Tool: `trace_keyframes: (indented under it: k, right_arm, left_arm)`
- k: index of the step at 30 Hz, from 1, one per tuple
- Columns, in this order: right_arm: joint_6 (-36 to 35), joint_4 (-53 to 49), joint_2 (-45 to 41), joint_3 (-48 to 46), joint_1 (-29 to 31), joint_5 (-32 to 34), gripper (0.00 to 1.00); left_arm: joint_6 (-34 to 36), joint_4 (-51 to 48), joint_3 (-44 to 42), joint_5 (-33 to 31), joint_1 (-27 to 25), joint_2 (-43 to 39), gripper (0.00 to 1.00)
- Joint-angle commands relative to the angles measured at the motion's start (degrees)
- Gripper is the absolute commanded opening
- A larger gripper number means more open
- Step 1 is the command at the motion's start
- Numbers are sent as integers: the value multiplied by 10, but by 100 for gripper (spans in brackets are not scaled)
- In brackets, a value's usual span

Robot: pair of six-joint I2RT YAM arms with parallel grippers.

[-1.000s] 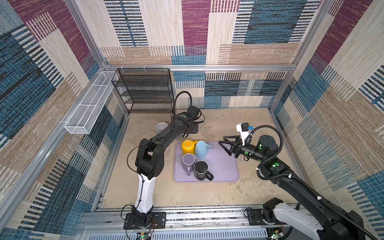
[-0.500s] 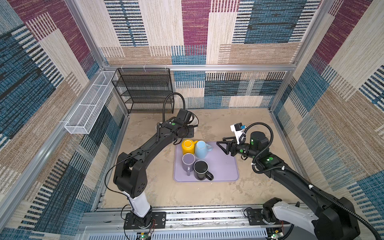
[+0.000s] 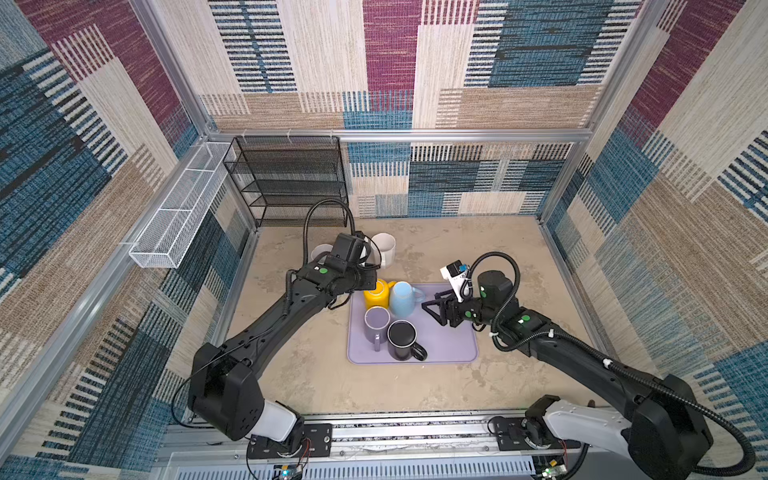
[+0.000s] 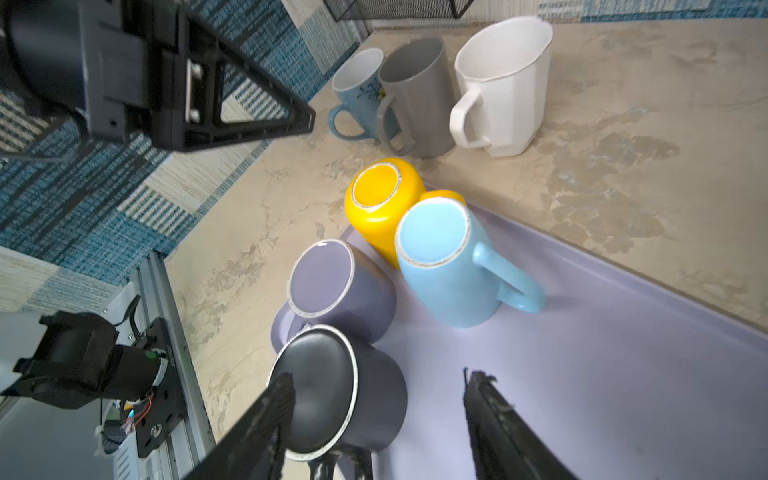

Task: Turn the mug right side up
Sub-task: 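Open the left gripper and lift it off the white mug, then move the right gripper over the upside-down black mug while the left withdraws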

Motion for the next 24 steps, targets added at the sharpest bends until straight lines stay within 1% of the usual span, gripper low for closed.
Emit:
trace_keyframes:
  k: [1, 3, 5, 8, 12, 19, 24]
  right_arm:
    - [-2, -31, -2, -3, 21, 36, 67]
    - [6, -34, -5, -3, 33, 34, 67]
    - [18, -50, -8, -2, 41, 51, 67]
    - [32, -67, -16, -4, 50, 57, 66]
    - [41, -85, -19, -5, 69, 65, 66]
    - [52, -109, -9, 3, 118, 79, 66]
    - [52, -131, 14, 15, 151, 110, 66]
  left_arm:
    - [18, 6, -14, 4, 8, -19, 35]
    - [20, 4, -24, 2, 18, -34, 35]
    - [20, 4, -33, 5, 32, -49, 35]
    - [17, 9, -49, 12, 49, -68, 35]
    - [15, 15, -61, 24, 64, -73, 35]
    - [20, 9, -65, 34, 72, -69, 35]
    - [18, 6, -70, 39, 72, -75, 35]
